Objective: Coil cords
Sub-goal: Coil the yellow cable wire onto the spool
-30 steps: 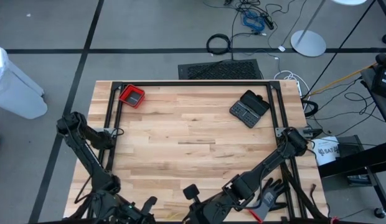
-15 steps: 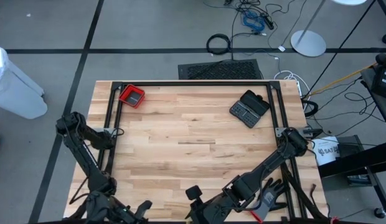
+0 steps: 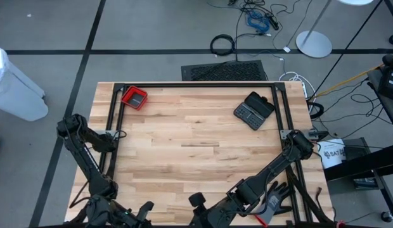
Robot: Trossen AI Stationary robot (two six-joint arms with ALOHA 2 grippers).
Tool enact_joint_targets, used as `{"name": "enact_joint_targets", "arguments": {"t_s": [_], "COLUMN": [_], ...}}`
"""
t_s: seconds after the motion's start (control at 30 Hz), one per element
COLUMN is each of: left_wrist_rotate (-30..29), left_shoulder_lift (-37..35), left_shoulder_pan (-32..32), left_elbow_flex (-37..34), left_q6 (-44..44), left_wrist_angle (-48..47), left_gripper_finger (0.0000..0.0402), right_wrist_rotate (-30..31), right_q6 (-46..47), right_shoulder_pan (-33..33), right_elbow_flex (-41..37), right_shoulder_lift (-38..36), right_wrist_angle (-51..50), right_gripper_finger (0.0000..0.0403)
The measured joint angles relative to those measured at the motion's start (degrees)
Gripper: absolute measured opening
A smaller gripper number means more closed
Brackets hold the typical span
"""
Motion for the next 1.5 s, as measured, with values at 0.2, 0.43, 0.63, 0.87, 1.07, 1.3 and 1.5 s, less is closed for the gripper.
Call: {"name": "enact_joint_targets", "arguments": {"t_s": [0.2,0.43,0.63,0.87,1.07,1.3,1.5], "left_wrist_rotate": [-0.54,-1.04,-1.07,-1.87,-3.62,-4.55,-5.1], "left_shoulder_lift": [-2.12,-4.33,-4.33,-4.33,-4.33,-4.33,-4.33], "left_shoulder_pan": [-1.23,-3.11,-3.72,-3.7,-3.7,-3.7,-3.7], "left_elbow_flex": [0.02,0.11,0.11,0.11,0.11,0.11,0.11], "left_q6": [-3.59,-10.27,-10.43,-10.43,-10.33,-9.18,-8.92], "left_wrist_angle": [-0.04,-0.96,-1.11,-1.42,-1.47,-1.88,-1.88], "left_gripper_finger": [0.0002,0.0002,0.0002,0.0002,0.0002,0.0002,0.0002], "right_wrist_rotate": [-6.0,-9.45,-9.3,-11.77,-15.59,-15.57,-15.96], "right_q6": [-2.24,-2.34,0.12,0.94,1.16,1.31,1.17], "right_shoulder_pan": [0.14,-2.35,-4.11,-4.25,-4.74,-4.93,-4.93], "right_elbow_flex": [0.0,0.0,0.0,0.0,0.0,0.0,0.0], "right_shoulder_lift": [3.96,6.4,8.08,10.66,11.16,11.18,11.18], "right_wrist_angle": [10.01,15.19,15.03,16.98,21.44,21.51,21.49], "right_gripper_finger": [0.0188,0.0204,0.0206,0.0206,0.0206,0.0206,0.0203]}}
